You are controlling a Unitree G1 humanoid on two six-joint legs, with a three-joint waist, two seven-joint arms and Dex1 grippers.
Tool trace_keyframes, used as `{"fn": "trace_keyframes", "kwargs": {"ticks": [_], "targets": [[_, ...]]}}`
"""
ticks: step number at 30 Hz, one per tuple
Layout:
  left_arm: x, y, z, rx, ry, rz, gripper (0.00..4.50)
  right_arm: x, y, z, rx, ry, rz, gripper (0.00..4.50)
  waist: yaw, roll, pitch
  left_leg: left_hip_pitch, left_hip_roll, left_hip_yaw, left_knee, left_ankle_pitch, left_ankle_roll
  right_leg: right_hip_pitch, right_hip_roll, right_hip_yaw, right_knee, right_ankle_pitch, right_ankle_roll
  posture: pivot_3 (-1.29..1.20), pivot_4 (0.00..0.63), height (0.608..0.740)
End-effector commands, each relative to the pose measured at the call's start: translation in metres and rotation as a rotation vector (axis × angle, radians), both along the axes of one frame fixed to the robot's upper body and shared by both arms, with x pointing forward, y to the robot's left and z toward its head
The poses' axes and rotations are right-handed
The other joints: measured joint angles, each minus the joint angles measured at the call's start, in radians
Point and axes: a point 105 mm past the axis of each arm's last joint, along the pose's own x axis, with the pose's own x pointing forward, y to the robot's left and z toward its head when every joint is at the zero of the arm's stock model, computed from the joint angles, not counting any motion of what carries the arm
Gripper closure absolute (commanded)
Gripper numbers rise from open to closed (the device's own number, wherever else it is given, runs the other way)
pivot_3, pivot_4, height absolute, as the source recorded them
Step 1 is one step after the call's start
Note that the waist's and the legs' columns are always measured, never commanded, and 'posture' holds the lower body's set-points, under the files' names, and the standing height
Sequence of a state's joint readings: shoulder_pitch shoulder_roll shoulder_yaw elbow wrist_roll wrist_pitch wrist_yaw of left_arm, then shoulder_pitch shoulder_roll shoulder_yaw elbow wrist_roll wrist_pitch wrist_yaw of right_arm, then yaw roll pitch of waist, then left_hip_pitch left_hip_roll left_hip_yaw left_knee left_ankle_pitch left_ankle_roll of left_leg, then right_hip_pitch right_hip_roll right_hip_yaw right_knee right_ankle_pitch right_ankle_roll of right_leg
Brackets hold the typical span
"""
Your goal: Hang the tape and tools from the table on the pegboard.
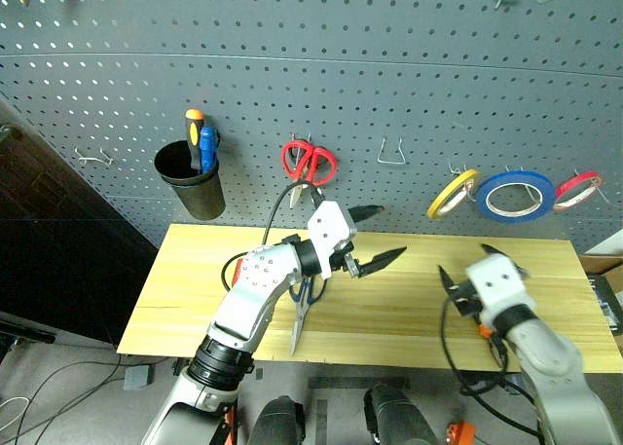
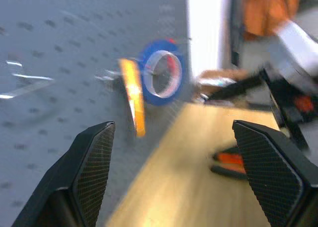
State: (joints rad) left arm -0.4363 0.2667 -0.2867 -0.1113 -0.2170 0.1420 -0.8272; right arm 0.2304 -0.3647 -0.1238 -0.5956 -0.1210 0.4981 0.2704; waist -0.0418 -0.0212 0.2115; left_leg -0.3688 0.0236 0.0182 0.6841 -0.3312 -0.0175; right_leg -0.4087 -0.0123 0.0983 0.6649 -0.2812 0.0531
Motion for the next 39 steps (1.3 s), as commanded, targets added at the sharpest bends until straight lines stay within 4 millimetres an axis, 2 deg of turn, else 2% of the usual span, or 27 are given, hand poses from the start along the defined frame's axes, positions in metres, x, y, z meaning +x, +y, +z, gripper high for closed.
{"fn": "trace_keyframes", "kwargs": {"ticks": [1, 4, 8, 13, 20, 27, 32, 35, 38, 39], "targets": [[-0.011, 0.002, -0.01, 0.085, -0.034, -0.078, 0.47, -0.025, -0.044, -0.029, 0.122, 0.221, -0.259, 0.02, -0.002, 0.001, -0.001, 0.001, 0.0, -0.001, 0.0, 0.0, 0.0, 0.001, 0.0, 0.0, 0.0, 0.0, 0.0, -0.07, 0.199, 0.74], [-0.011, 0.003, -0.014, 0.114, -0.033, -0.101, 0.47, -0.031, -0.051, -0.05, 0.185, 0.364, -0.28, 0.02, -0.01, 0.001, -0.001, 0.002, 0.0, -0.001, 0.0, 0.0, 0.001, 0.002, 0.0, -0.001, 0.001, 0.0, -0.001, -0.08, 0.198, 0.74], [-0.013, 0.0, -0.015, 0.131, -0.041, -0.132, 0.47, -0.025, -0.056, -0.07, 0.244, 0.468, -0.298, 0.02, -0.019, 0.001, -0.001, 0.003, 0.0, -0.002, 0.004, 0.0, 0.002, 0.004, 0.006, 0.0, 0.002, 0.001, -0.001, -0.08, 0.201, 0.74], [-0.014, -0.001, -0.016, 0.137, -0.04, -0.142, 0.47, -0.01, -0.053, -0.08, 0.25, 0.508, -0.246, 0.02, -0.018, 0.002, -0.001, 0.001, 0.0, -0.004, 0.008, -0.001, 0.002, 0.004, 0.008, -0.001, 0.003, 0.001, -0.001, -0.07, 0.201, 0.74], [-0.014, 0.002, -0.018, 0.149, -0.035, -0.138, 0.47, 0.01, -0.069, -0.095, 0.234, 0.541, -0.253, 0.02, -0.016, 0.002, -0.001, -0.001, 0.0, -0.005, 0.01, -0.001, 0.003, 0.004, 0.007, -0.002, 0.004, 0.001, -0.001, -0.06, 0.204, 0.74], [-0.014, 0.001, -0.02, 0.153, -0.032, -0.138, 0.47, 0.031, -0.073, -0.11, 0.319, 0.577, -0.274, 0.02, -0.018, 0.002, -0.001, 0.0, 0.0, -0.005, 0.012, -0.001, 0.003, 0.003, 0.007, -0.001, 0.009, 0.001, -0.001, -0.06, 0.204, 0.74], [-0.013, 0.002, -0.019, 0.154, -0.03, -0.132, 0.47, 0.038, -0.078, -0.119, 0.364, 0.635, -0.294, 0.02, -0.018, 0.002, -0.001, 0.001, 0.0, -0.005, 0.013, -0.001, 0.003, 0.003, 0.008, -0.001, 0.01, 0.001, -0.001, -0.05, 0.203, 0.74], [-0.012, 0.008, -0.022, 0.16, -0.024, -0.116, 0.47, 0.035, -0.078, -0.124, 0.391, 0.675, -0.31, 0.64, -0.018, 0.002, -0.001, 0.001, 0.0, -0.005, 0.013, -0.001, 0.003, 0.003, 0.007, -0.001, 0.01, 0.001, -0.001, -0.05, 0.205, 0.74], [-0.011, 0.014, -0.024, 0.161, -0.012, -0.097, 0.47, 0.031, -0.075, -0.128, 0.407, 0.706, -0.305, 1.55, -0.017, 0.002, -0.001, 0.001, 0.0, -0.005, 0.013, -0.001, 0.003, 0.003, 0.007, -0.001, 0.01, 0.001, -0.001, -0.05, 0.208, 0.74], [-0.011, 0.015, -0.024, 0.161, -0.012, -0.094, 0.47, 0.03, -0.074, -0.128, 0.412, 0.71, -0.306, 1.56, -0.017, 0.002, -0.001, 0.001, 0.0, -0.005, 0.013, -0.001, 0.003, 0.003, 0.007, -0.001, 0.01, 0.001, -0.001, -0.05, 0.208, 0.74]]}}
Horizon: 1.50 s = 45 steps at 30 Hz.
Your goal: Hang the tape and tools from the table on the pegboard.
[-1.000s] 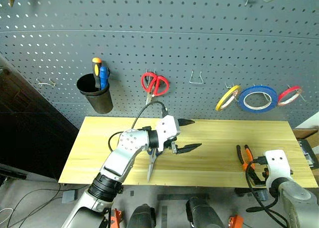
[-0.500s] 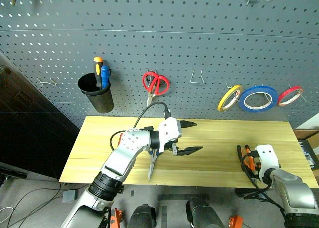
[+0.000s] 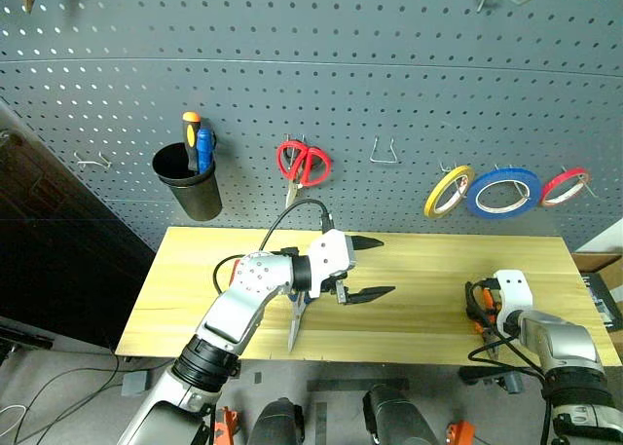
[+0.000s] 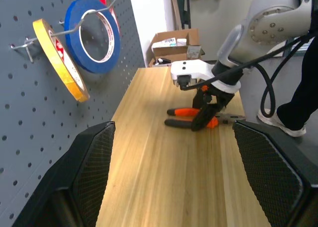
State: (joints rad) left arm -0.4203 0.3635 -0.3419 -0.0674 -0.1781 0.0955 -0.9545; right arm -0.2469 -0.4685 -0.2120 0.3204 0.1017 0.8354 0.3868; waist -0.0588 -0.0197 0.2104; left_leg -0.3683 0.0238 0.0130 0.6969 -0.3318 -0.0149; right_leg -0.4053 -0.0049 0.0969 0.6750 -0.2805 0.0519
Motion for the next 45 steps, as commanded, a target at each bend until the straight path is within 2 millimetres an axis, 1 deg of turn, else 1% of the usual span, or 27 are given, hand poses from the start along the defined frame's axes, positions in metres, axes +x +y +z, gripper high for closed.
{"fn": "trace_keyframes", "kwargs": {"ticks": [1, 4, 6, 7, 8, 9, 11, 13, 14, 15, 16, 17, 19, 22, 25, 28, 29, 31, 33, 36, 39, 42, 44, 45], "targets": [[0.0, 0.007, 0.006, -0.022, -0.023, 0.013, 0.47, -0.013, 0.0, -0.012, 0.031, 0.065, -0.017, 1.56, 0.0, 0.0, 0.0, 0.0, 0.0, 0.0, 0.0, 0.0, 0.0, 0.0, 0.0, 0.0, 0.0, 0.0, 0.0, -0.05, 0.208, 0.74], [0.001, 0.021, 0.002, -0.023, 0.019, 0.044, 0.47, -0.008, 0.013, -0.008, 0.078, 0.037, -0.029, 1.56, 0.0, 0.0, 0.0, 0.0, 0.0, -0.001, 0.0, 0.0, 0.0, 0.0, 0.0, 0.0, 0.0, 0.0, 0.0, -0.05, 0.21, 0.74], [0.002, 0.028, 0.0, -0.026, 0.026, 0.069, 0.47, -0.004, 0.019, 0.001, 0.066, -0.006, -0.015, 1.56, -0.001, 0.0, 0.0, 0.0, 0.001, -0.001, 0.0, 0.0, 0.0, 0.0, -0.003, -0.001, 0.0, 0.0, 0.0, -0.05, 0.21, 0.74], [0.002, 0.031, 0.0, -0.03, 0.025, 0.083, 0.47, 0.0, 0.023, 0.009, 0.049, -0.043, 0.009, 1.56, -0.001, 0.0, 0.0, 0.0, 0.002, -0.001, 0.0, 0.0, 0.0, 0.0, -0.003, -0.001, 0.0, 0.0, 0.0, -0.04, 0.21, 0.74], [0.004, 0.037, 0.001, -0.053, 0.018, 0.11, 0.47, 0.004, 0.03, 0.022, 0.01, -0.1, 0.055, 1.56, -0.001, 0.0, 0.0, 0.0, 0.002, -0.001, 0.0, 0.0, 0.0, 0.0, -0.003, -0.001, 0.0, 0.0, 0.0, -0.04, 0.209, 0.74], [0.006, 0.04, 0.002, -0.07, 0.014, 0.128, 0.47, 0.006, 0.034, 0.031, -0.016, -0.139, 0.087, 1.56, -0.001, 0.001, 0.001, 0.0, 0.002, -0.001, 0.0, 0.0, 0.0, 0.0, -0.003, -0.001, 0.0, 0.0, 0.0, -0.04, 0.209, 0.74], [0.016, 0.056, 0.009, -0.147, 0.004, 0.239, 0.47, 0.013, 0.065, 0.065, -0.003, -0.276, 0.175, 1.56, -0.003, 0.002, 0.001, -0.001, 0.001, -0.001, 0.0, 0.0, 0.0, -0.002, -0.004, -0.001, 0.0, 0.0, 0.0, -0.04, 0.209, 0.74], [0.021, 0.074, 0.015, -0.228, 0.037, 0.342, 0.47, 0.01, 0.102, 0.103, 0.011, -0.425, 0.259, 1.56, -0.007, 0.003, 0.002, -0.003, 0.001, -0.001, 0.0, 0.0, 0.0, -0.004, -0.004, -0.001, 0.002, 0.0, 0.0, -0.03, 0.211, 0.74], [0.021, 0.078, 0.016, -0.247, 0.046, 0.365, 0.47, 0.007, 0.112, 0.113, 0.011, -0.463, 0.276, 1.56, -0.01, 0.003, 0.002, -0.005, 0.002, -0.001, 0.0, 0.0, 0.0, -0.006, -0.004, -0.001, 0.003, 0.0, 0.0, -0.03, 0.211, 0.74], [0.02, 0.083, 0.017, -0.267, 0.042, 0.395, 0.47, 0.006, 0.128, 0.131, 0.0, -0.547, 0.315, 1.56, -0.011, 0.003, 0.001, -0.007, 0.002, -0.001, 0.0, 0.0, 0.0, -0.008, -0.004, -0.001, 0.004, 0.0, 0.0, -0.03, 0.212, 0.74], [0.019, 0.086, 0.017, -0.277, 0.035, 0.414, 0.47, 0.004, 0.138, 0.143, -0.006, -0.6, 0.336, 1.56, -0.011, 0.003, 0.001, -0.008, 0.002, -0.003, 0.0, 0.0, -0.001, -0.009, -0.004, -0.002, 0.004, 0.0, 0.0, -0.03, 0.212, 0.74], [0.019, 0.091, 0.019, -0.305, 0.027, 0.452, 0.47, 0.004, 0.157, 0.174, -0.032, -0.752, 0.378, 1.56, -0.009, 0.003, 0.001, -0.01, 0.002, -0.006, 0.0, 0.001, -0.002, -0.011, -0.004, -0.003, 0.004, 0.0, 0.0, -0.03, 0.213, 0.74], [0.018, 0.097, 0.023, -0.349, 0.003, 0.501, 0.47, -0.001, 0.181, 0.222, -0.029, -0.977, 0.417, 1.56, -0.004, 0.003, 0.001, -0.015, 0.002, -0.007, 0.001, 0.002, -0.003, -0.015, -0.004, -0.005, 0.004, 0.0, 0.0, -0.03, 0.211, 0.74], [0.018, 0.103, 0.035, -0.405, -0.066, 0.552, 0.47, -0.003, 0.199, 0.265, 0.012, -1.162, 0.442, 1.56, 0.002, 0.002, 0.002, -0.018, 0.0, -0.007, 0.001, 0.003, -0.006, -0.017, -0.007, -0.008, 0.004, 0.0, 0.0, -0.03, 0.21, 0.74], [0.018, 0.102, 0.043, -0.444, -0.08, 0.557, 0.47, 0.004, 0.206, 0.292, -0.009, -1.266, 0.459, 1.56, 0.012, 0.0, 0.0, -0.018, -0.002, -0.01, 0.001, 0.003, -0.005, -0.016, -0.01, -0.011, 0.004, 0.0, 0.0, -0.03, 0.207, 0.74], [0.01, 0.092, 0.042, -0.433, -0.049, 0.479, 0.47, 0.017, 0.21, 0.318, -0.013, -1.361, 0.44, 1.56, 0.011, 0.0, 0.0, -0.018, -0.003, -0.01, 0.001, 0.003, -0.005, -0.016, -0.013, -0.017, 0.003, 0.0, 0.0, -0.02, 0.201, 0.74], [0.009, 0.09, 0.04, -0.428, -0.033, 0.462, 0.47, 0.021, 0.211, 0.326, -0.017, -1.392, 0.433, 1.56, 0.008, 0.0, 0.0, -0.018, -0.003, -0.01, 0.001, 0.003, -0.005, -0.016, -0.015, -0.022, 0.003, 0.0, -0.001, -0.02, 0.198, 0.74], [0.008, 0.086, 0.039, -0.421, -0.02, 0.44, 0.47, 0.03, 0.213, 0.337, -0.027, -1.439, 0.424, 1.56, 0.005, 0.0, 0.0, -0.018, -0.003, -0.01, 0.001, 0.003, -0.005, -0.017, -0.016, -0.026, 0.004, 0.001, -0.002, -0.02, 0.195, 0.74], [0.007, 0.081, 0.039, -0.416, -0.015, 0.418, 0.47, 0.038, 0.216, 0.342, -0.055, -1.472, 0.427, 1.56, 0.003, 0.0, 0.0, -0.018, -0.002, -0.011, 0.001, 0.003, -0.005, -0.017, -0.016, -0.027, 0.004, 0.001, -0.002, -0.01, 0.193, 0.74], [0.007, 0.078, 0.041, -0.415, -0.018, 0.408, 0.47, 0.052, 0.224, 0.345, -0.08, -1.493, 0.451, 1.56, 0.001, 0.0, 0.0, -0.018, -0.002, -0.01, 0.0, 0.003, -0.005, -0.017, -0.016, -0.028, 0.004, 0.001, -0.003, -0.01, 0.19, 0.74], [0.009, 0.077, 0.042, -0.412, -0.02, 0.405, 0.47, 0.062, 0.226, 0.346, -0.084, -1.505, 0.451, 1.56, 0.001, 0.0, 0.0, -0.018, -0.002, -0.01, 0.001, 0.003, -0.005, -0.017, -0.016, -0.028, 0.004, 0.001, -0.003, 0.0, 0.193, 0.74], [0.01, 0.077, 0.043, -0.407, -0.022, 0.404, 0.47, 0.068, 0.227, 0.343, -0.085, -1.513, 0.446, 1.56, 0.001, 0.0, 0.0, -0.018, -0.002, -0.01, 0.0, 0.003, -0.006, -0.017, -0.016, -0.029, 0.004, 0.001, -0.003, 0.01, 0.193, 0.74], [0.011, 0.077, 0.043, -0.405, -0.024, 0.406, 0.47, 0.074, 0.227, 0.332, -0.112, -1.504, 0.441, 1.56, 0.001, 0.0, 0.0, -0.018, -0.002, -0.01, 0.001, 0.003, -0.006, -0.017, -0.016, -0.028, 0.004, 0.001, -0.003, 0.01, 0.192, 0.74], [0.012, 0.076, 0.043, -0.404, -0.026, 0.407, 0.47, 0.078, 0.225, 0.323, -0.134, -1.492, 0.435, 1.56, 0.002, 0.0, 0.0, -0.018, -0.002, -0.01, 0.001, 0.003, -0.006, -0.017, -0.016, -0.028, 0.004, 0.001, -0.003, 0.01, 0.192, 0.74]]}}
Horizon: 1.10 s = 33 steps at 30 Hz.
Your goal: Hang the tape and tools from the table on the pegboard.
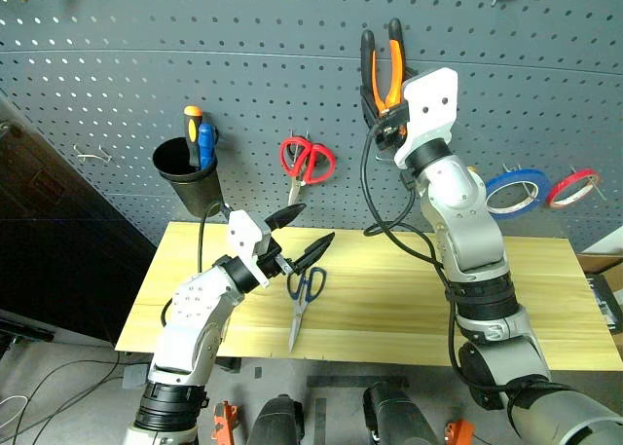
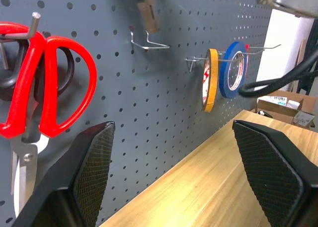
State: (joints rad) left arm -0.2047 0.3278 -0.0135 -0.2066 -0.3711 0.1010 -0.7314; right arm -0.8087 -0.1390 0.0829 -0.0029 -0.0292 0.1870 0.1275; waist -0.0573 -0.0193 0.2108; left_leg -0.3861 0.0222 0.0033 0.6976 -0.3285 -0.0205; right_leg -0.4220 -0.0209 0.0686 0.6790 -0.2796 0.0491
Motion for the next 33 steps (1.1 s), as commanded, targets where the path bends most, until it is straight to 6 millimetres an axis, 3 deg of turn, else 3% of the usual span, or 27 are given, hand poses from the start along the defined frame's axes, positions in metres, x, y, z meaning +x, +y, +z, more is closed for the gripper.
{"fn": "trace_keyframes", "kwargs": {"ticks": [1, 13, 15, 18, 22, 29, 33], "targets": [[-0.002, -0.005, 0.012, -0.004, -0.051, -0.017, 0.47, 0.001, -0.003, -0.003, -0.014, -0.07, -0.043, 1.56, 0.0, 0.0, 0.0, 0.0, 0.0, 0.0, 0.0, 0.0, 0.0, 0.0, 0.0, 0.0, 0.0, 0.0, 0.0, 0.01, 0.191, 0.74], [0.001, -0.009, 0.005, -0.002, -0.016, 0.004, 0.47, -0.002, -0.016, -0.049, 0.022, 0.071, -0.088, 1.56, 0.001, 0.0, 0.0, 0.0, 0.001, 0.0, 0.0, 0.001, -0.002, 0.0, 0.001, -0.001, 0.001, 0.0, -0.001, -0.01, 0.198, 0.74], [0.002, -0.009, -0.001, 0.01, 0.024, 0.007, 0.47, -0.004, -0.019, -0.055, 0.036, 0.117, -0.082, 0.81, 0.001, 0.0, 0.0, 0.0, 0.001, 0.0, -0.001, 0.001, -0.002, 0.0, 0.001, -0.001, 0.001, 0.0, -0.001, -0.01, 0.198, 0.74], [0.003, -0.006, -0.01, 0.025, 0.088, 0.02, 0.47, -0.005, -0.023, -0.067, 0.051, 0.234, -0.063, 0.03, 0.002, 0.0, 0.0, 0.0, 0.001, 0.0, 0.0, 0.001, -0.001, 0.0, 0.0, -0.001, 0.0, 0.0, -0.001, -0.01, 0.2, 0.74], [0.005, 0.0, -0.023, 0.056, 0.174, 0.048, 0.47, -0.014, -0.029, -0.094, 0.022, 0.441, -0.014, 0.03, 0.002, 0.0, 0.0, 0.0, 0.001, -0.001, 0.0, 0.0, 0.001, 0.0, 0.0, -0.001, 0.001, 0.0, -0.001, -0.01, 0.2, 0.74], [-0.002, 0.029, -0.087, 0.424, 0.429, 0.176, 0.47, -0.057, -0.038, -0.132, -0.051, 0.74, 0.136, 0.03, 0.001, 0.0, 0.0, 0.0, 0.001, -0.002, -0.001, -0.001, 0.001, 0.0, 0.0, -0.002, 0.0, 0.0, -0.001, 0.0, 0.209, 0.74], [-0.023, 0.04, -0.117, 0.534, 0.593, 0.204, 0.47, -0.111, -0.02, -0.151, -0.137, 0.906, 0.424, 0.03, 0.002, 0.0, 0.0, 0.0, 0.001, -0.003, -0.001, -0.001, 0.002, 0.001, 0.001, -0.002, 0.0, -0.001, -0.003, -0.01, 0.215, 0.74]]}}
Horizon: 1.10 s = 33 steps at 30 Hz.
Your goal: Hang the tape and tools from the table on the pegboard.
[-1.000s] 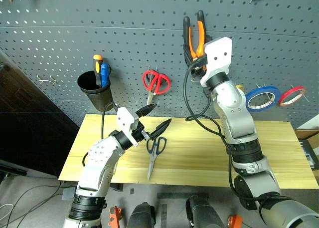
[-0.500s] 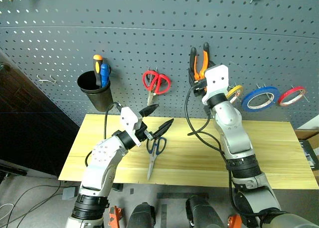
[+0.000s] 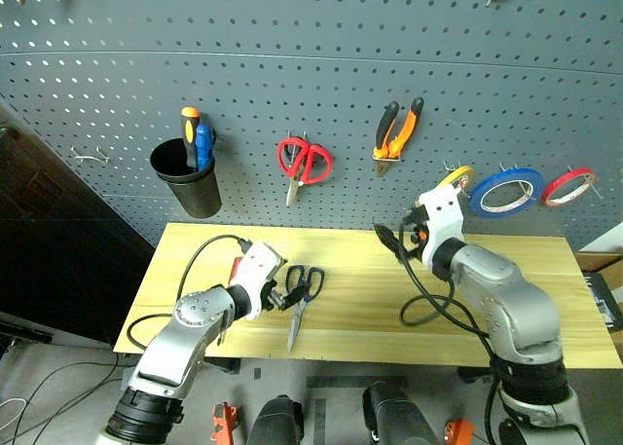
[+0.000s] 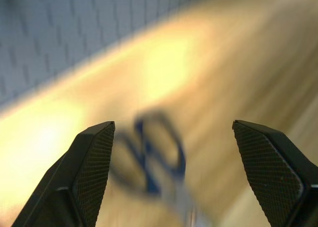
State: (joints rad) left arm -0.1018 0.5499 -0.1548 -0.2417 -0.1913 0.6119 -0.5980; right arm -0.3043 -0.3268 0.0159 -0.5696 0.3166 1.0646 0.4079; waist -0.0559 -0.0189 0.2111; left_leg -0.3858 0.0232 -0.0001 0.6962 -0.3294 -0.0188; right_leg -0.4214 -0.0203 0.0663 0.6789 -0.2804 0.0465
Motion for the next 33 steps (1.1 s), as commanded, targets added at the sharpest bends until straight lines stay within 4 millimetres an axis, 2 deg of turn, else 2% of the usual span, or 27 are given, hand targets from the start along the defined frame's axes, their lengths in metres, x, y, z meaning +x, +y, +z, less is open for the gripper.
{"fn": "trace_keyframes", "kwargs": {"ticks": [1, 4, 6, 8, 13, 18, 24, 27, 33], "targets": [[-0.013, 0.0, -0.012, 0.068, 0.079, 0.022, 0.47, -0.047, 0.022, 0.003, 0.027, 0.07, 0.262, 0.03, 0.001, 0.0, 0.0, 0.0, 0.0, -0.001, 0.0, 0.0, 0.0, 0.0, 0.0, 0.0, 0.0, 0.0, -0.001, -0.01, 0.216, 0.74], [-0.01, 0.004, -0.022, 0.082, 0.119, 0.111, 0.47, -0.076, 0.03, -0.004, 0.004, 0.127, 0.396, 0.03, 0.004, 0.0, 0.0, 0.0, 0.0, -0.002, 0.0, 0.0, 0.0, 0.001, 0.0, -0.001, 0.0, -0.001, -0.001, -0.02, 0.219, 0.74], [-0.007, 0.005, -0.026, 0.066, 0.15, 0.162, 0.47, -0.081, 0.031, -0.005, -0.006, 0.137, 0.419, 0.03, 0.005, -0.001, 0.001, 0.0, -0.001, -0.002, 0.001, 0.0, 0.0, 0.002, 0.0, -0.001, 0.0, -0.001, -0.001, -0.02, 0.22, 0.74], [-0.005, 0.006, -0.032, 0.065, 0.19, 0.195, 0.47, -0.081, 0.032, -0.006, -0.015, 0.139, 0.425, 0.03, 0.006, -0.002, 0.001, 0.001, -0.001, -0.002, 0.002, 0.0, 0.0, 0.002, 0.0, -0.001, 0.0, -0.001, -0.001, -0.02, 0.22, 0.74], [0.002, -0.006, -0.051, 0.057, 0.268, 0.254, 0.47, -0.08, 0.035, -0.006, -0.056, 0.118, 0.443, 0.03, 0.007, -0.002, 0.001, 0.001, -0.002, -0.002, 0.002, 0.0, 0.0, 0.002, 0.0, -0.002, 0.001, -0.001, -0.001, -0.04, 0.22, 0.74], [0.016, -0.012, -0.061, 0.045, 0.299, 0.354, 0.47, -0.083, 0.037, -0.006, -0.094, 0.105, 0.47, 0.03, 0.009, -0.002, 0.001, 0.001, -0.002, -0.002, 0.002, 0.0, 0.0, 0.002, 0.0, -0.002, 0.0, -0.001, -0.001, -0.05, 0.22, 0.74], [0.019, -0.017, -0.067, 0.034, 0.343, 0.417, 0.47, -0.085, 0.037, -0.004, -0.092, 0.098, 0.478, 0.03, 0.01, -0.002, 0.0, 0.001, -0.002, -0.003, 0.002, 0.0, 0.0, 0.002, 0.0, -0.002, 0.0, -0.001, -0.001, -0.06, 0.218, 0.74], [0.019, -0.019, -0.069, 0.064, 0.326, 0.394, 1.08, -0.086, 0.036, -0.002, -0.103, 0.084, 0.481, 0.0, 0.008, -0.002, 0.0, 0.001, -0.002, -0.002, 0.002, 0.0, 0.0, 0.002, 0.0, -0.002, 0.0, -0.001, -0.001, -0.07, 0.218, 0.74], [0.023, -0.009, -0.067, 0.089, 0.291, 0.409, 2.93, -0.086, 0.036, 0.001, -0.095, 0.072, 0.48, 0.0, 0.005, -0.002, 0.0, 0.001, -0.002, -0.002, 0.002, 0.001, 0.0, 0.003, 0.0, -0.002, 0.0, -0.001, -0.001, -0.07, 0.22, 0.74]]}}
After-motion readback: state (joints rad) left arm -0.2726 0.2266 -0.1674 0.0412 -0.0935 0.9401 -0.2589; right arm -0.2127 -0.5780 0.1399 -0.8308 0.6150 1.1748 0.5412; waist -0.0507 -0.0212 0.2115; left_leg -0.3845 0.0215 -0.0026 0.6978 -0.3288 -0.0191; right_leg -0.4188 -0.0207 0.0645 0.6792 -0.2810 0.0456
